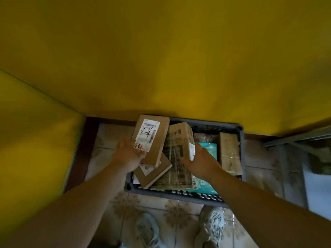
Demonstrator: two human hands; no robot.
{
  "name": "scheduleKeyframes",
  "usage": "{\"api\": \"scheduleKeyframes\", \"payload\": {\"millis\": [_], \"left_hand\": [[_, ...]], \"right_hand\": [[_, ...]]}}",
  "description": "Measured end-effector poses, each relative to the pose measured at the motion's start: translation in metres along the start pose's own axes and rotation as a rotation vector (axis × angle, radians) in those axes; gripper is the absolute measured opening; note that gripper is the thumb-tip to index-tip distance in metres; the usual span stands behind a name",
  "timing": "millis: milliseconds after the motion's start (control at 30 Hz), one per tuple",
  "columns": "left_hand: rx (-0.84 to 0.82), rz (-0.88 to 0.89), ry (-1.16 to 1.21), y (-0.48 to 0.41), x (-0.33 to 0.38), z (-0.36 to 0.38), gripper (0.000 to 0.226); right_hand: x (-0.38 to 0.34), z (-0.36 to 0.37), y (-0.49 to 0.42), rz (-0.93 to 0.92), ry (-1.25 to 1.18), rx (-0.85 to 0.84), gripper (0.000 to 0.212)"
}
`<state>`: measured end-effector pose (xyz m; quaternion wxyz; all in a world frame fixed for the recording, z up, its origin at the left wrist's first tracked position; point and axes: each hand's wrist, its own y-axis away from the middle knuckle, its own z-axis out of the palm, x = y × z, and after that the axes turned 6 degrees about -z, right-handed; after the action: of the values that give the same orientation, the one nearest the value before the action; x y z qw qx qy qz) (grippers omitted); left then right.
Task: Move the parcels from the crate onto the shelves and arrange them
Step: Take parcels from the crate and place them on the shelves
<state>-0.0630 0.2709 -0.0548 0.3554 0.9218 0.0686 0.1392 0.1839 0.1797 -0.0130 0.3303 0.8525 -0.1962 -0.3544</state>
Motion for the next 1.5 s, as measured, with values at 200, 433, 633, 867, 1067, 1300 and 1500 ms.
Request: {"api": "scheduleKeyframes", "payload": {"millis": [200,433,633,867,1067,1300,1500], "left_hand": [[0.005,-0.090,0.082,-0.063,-0.023,0.036,0.102],[-0.051,-0.114,0.308,-0.060,-0.014,0.034,0.073],[-0.036,-0.168,0.446,-0.039,-0.006,0.028,0.080],[-0.073,-0.251,0.592,-0.030,-0.021,0.025,0.056],[-0.064,-0.303,0.836,-0.017,-0.046,0.021,0.028],[-0.196,-0.459,1.062,-0.016,-0.071,0.028,0.077],[-0.275,-0.474,1.145,-0.012,-0.065,0.038,0.059]], "right_hand": [[0.018,0.035,-0.041,0.002,0.003,0.037,0.089],[0.023,0.045,-0.053,0.019,0.028,0.027,0.076],[0.019,0.044,-0.051,0.028,0.012,0.060,0.069],[0.011,0.048,-0.043,-0.021,0.105,0.183,0.071],[-0.023,0.056,-0.046,-0.246,0.248,0.140,0.064],[-0.036,0.084,-0.057,-0.252,0.307,-0.090,0.048],[-0.034,0.100,-0.061,-0.162,0.221,-0.116,0.047]]}}
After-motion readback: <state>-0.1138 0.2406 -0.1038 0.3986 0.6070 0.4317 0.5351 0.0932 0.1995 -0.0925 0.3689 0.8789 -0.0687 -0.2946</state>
